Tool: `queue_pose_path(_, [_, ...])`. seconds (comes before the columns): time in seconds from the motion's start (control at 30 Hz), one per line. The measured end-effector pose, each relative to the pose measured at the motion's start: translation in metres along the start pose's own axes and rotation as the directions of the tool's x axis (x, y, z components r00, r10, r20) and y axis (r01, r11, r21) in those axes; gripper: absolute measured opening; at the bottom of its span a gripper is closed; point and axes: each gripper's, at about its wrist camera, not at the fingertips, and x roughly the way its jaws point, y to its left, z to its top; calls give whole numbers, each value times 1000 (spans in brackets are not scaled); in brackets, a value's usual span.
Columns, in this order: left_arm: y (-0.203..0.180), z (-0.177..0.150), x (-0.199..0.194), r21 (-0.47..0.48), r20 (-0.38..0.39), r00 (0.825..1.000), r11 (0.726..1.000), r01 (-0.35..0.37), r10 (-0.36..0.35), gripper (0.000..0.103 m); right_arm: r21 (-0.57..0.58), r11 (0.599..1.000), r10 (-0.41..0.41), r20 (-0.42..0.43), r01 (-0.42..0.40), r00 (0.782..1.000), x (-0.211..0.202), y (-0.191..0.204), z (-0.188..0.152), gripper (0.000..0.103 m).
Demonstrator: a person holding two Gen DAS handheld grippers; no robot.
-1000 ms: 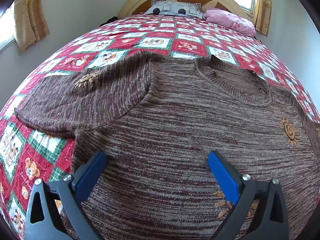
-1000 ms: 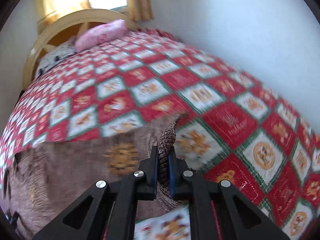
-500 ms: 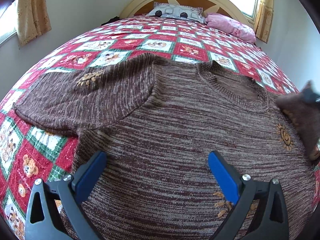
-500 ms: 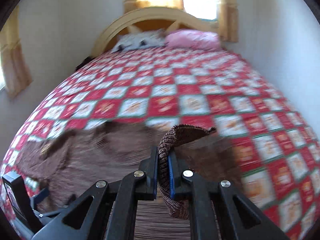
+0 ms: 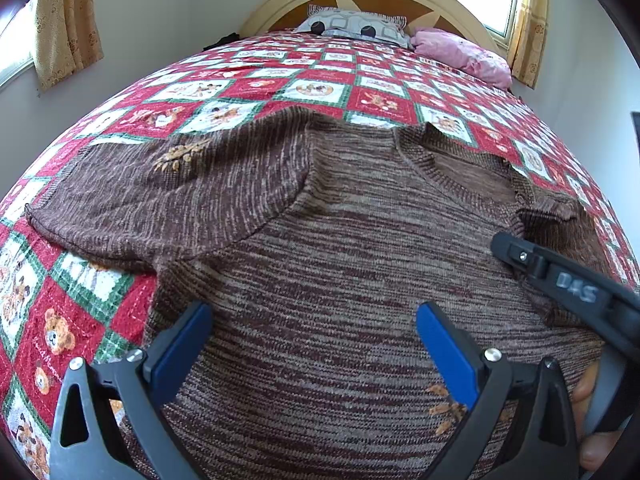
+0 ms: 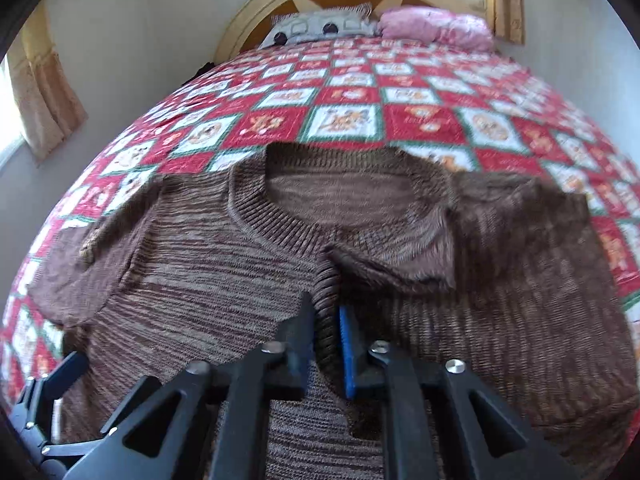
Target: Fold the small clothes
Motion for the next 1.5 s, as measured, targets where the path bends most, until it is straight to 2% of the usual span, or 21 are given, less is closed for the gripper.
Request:
queue_pose_path(0.07, [0, 0, 0, 0, 0, 1000, 1000, 0, 0, 103, 6, 996, 90, -13, -89, 996, -12, -3, 0, 38])
queue_pose_path(0.1, [0, 0, 0, -1, 0, 1000, 1000, 0, 0, 103, 7, 991, 131, 1, -131, 991, -22, -7, 0, 38])
queue_pose_path(0.17, [0, 0, 0, 0, 0, 1000, 1000, -1, 1, 103, 19, 988, 150, 73, -152, 986, -46, -16, 0, 38])
queue_pose_path(0.2, [0, 0, 0, 0, 0, 1000, 1000, -1, 1, 103, 39, 991, 125, 136, -132, 983, -61, -28, 0, 38])
queue_pose_path(0.23, [0, 0, 0, 1, 0, 1000, 1000, -1, 1, 103, 69, 995, 53, 177, -66, 983, -73, -43, 1, 38])
queue_pose_path(0.3, [0, 0, 0, 2, -1, 1000, 1000, -2, 2, 103, 109, 991, -102, 183, 83, 978, -78, -66, 2, 38])
queue_pose_path(0.37, [-1, -1, 0, 7, -2, 1000, 1000, -7, 7, 103, 136, 975, -192, 130, 174, 973, -69, -92, 0, 38])
queue_pose_path(0.47, [-4, 0, -1, 19, -5, 1000, 1000, 6, -6, 103, 139, 951, -285, 59, 274, 957, -52, -113, -18, 37])
queue_pose_path(0.57, [-13, 5, -7, 59, 3, 997, 995, 78, -78, 103, 115, 958, -272, 85, 262, 958, -54, -114, -29, 37])
queue_pose_path(0.7, [-54, 24, -28, 193, 27, 978, 961, 200, -209, 103, 113, 956, -280, 90, 270, 956, -55, -114, -35, 38])
queue_pose_path(0.77, [-85, 30, -28, 315, 34, 974, 927, 203, -225, 103, 121, 959, -268, 99, 256, 958, -57, -118, -35, 38])
queue_pose_path(0.87, [-130, 34, -6, 466, 36, 988, 877, 115, -149, 103, 158, 966, -225, 112, 206, 968, -60, -127, -36, 38])
queue_pose_path(0.97, [-157, 34, 24, 545, -4, 995, 835, 84, -97, 103, 188, 968, -190, 122, 165, 974, -61, -133, -36, 38])
queue_pose_path(1.0, [-164, 36, 37, 553, -18, 997, 830, 70, -73, 103, 192, 968, -184, 124, 159, 975, -61, -134, -36, 38])
queue_pose_path(1.07, [-166, 42, 37, 523, 1, 994, 848, 90, -106, 101, 193, 968, -183, 124, 157, 975, -61, -133, -36, 38])
queue_pose_path(1.13, [-159, 53, 37, 459, -3, 988, 878, 137, -153, 79, 193, 969, -183, 125, 157, 975, -61, -134, -37, 38])
queue_pose_path(1.17, [-152, 57, 39, 415, -21, 981, 892, 182, -191, 62, 194, 969, -182, 125, 156, 975, -62, -134, -37, 38])
queue_pose_path(1.2, [-145, 60, 42, 358, -48, 970, 903, 238, -237, 51, 197, 968, -180, 125, 153, 976, -61, -135, -36, 38])
queue_pose_path(1.27, [-129, 59, 48, 252, -89, 946, 911, 325, -313, 45, 201, 968, -175, 126, 147, 977, -61, -135, -36, 38])
queue_pose_path(1.37, [-115, 56, 40, 192, -70, 938, 918, 348, -341, 14, 205, 968, -169, 127, 141, 977, -60, -136, -36, 38])
queue_pose_path(1.5, [-93, 55, 47, 51, -74, 917, 916, 397, -393, 14, 201, 969, -173, 126, 146, 977, -60, -136, -36, 38])
